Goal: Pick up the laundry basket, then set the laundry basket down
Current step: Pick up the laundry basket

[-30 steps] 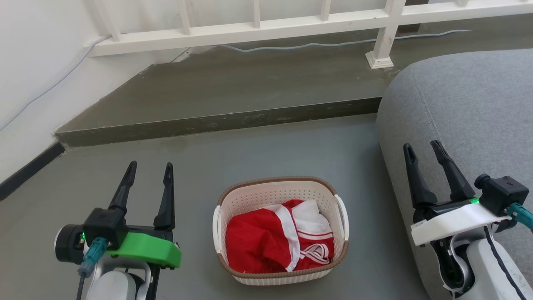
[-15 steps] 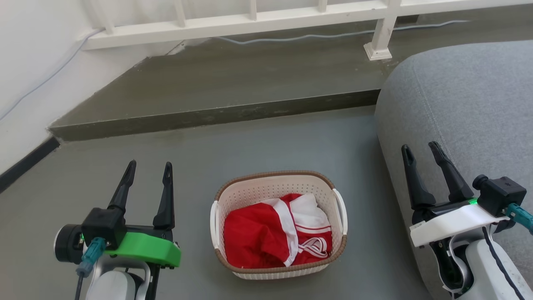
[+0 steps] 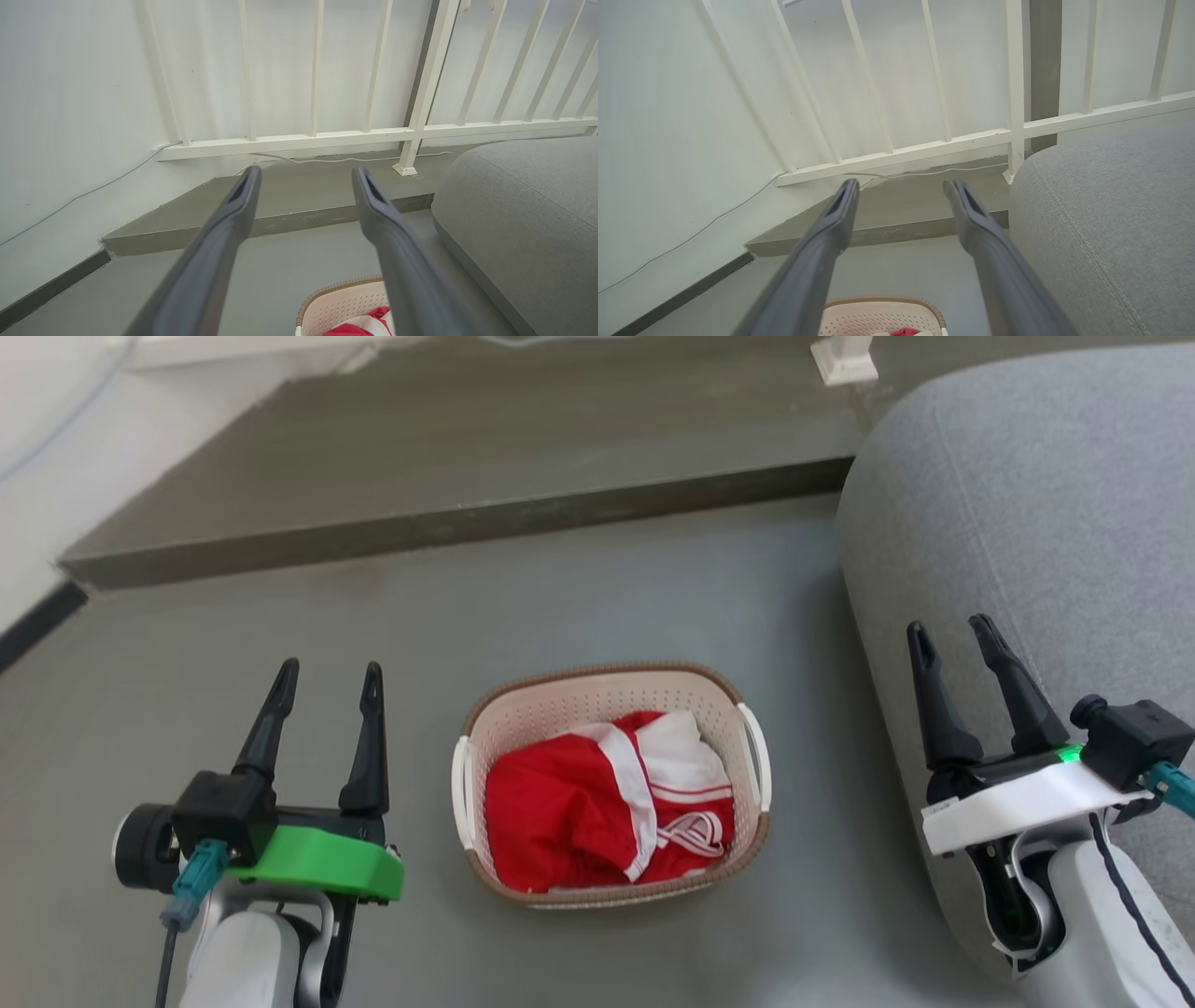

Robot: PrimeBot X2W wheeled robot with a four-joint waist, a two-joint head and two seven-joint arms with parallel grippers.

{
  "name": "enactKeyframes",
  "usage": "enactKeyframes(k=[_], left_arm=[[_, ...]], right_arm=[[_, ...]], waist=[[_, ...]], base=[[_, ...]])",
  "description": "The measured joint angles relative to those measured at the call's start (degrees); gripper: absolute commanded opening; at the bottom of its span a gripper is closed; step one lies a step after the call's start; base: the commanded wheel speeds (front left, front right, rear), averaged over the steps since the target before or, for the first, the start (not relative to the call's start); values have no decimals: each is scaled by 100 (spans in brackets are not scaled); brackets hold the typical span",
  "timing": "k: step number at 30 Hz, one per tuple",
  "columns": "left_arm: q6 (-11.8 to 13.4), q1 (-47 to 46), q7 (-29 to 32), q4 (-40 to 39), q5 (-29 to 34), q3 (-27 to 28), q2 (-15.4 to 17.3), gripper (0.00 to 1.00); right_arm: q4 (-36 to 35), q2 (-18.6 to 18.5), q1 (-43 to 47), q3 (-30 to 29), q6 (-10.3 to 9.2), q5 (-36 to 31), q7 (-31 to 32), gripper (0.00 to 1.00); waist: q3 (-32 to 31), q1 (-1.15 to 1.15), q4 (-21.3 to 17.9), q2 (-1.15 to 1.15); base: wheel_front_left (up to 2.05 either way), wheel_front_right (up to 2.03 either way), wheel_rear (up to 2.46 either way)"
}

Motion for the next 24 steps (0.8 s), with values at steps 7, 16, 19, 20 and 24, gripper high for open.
enactKeyframes(k=[7, 16, 19, 20, 24], left_arm=[[-2, -255, -15, 2, 2, 2, -4, 100], [-29, -655, -16, 97, 7, 2, -12, 100], [-62, -799, -15, 219, 7, 0, -15, 100], [-69, -839, -15, 240, 7, -3, -16, 100], [-75, -1049, -16, 347, 7, -14, -21, 100]], right_arm=[[42, 1, -240, -65, 0, 1, 0, 100], [205, 11, -634, -104, 0, 4, 0, 100], [305, 24, -784, -91, 0, 10, 0, 100], [330, 31, -835, -87, 0, 23, 0, 100], [461, 46, -1067, -66, 0, 57, 0, 100]], waist=[[453, 0, -60, 0], [1036, 0, -110, 0], [1256, 0, -124, 0], [1330, 1, -129, 0], [1621, 1, -148, 0]], base=[[0, 0, 0], [0, 0, 0], [0, 0, 0], [0, 0, 0], [0, 0, 0]])
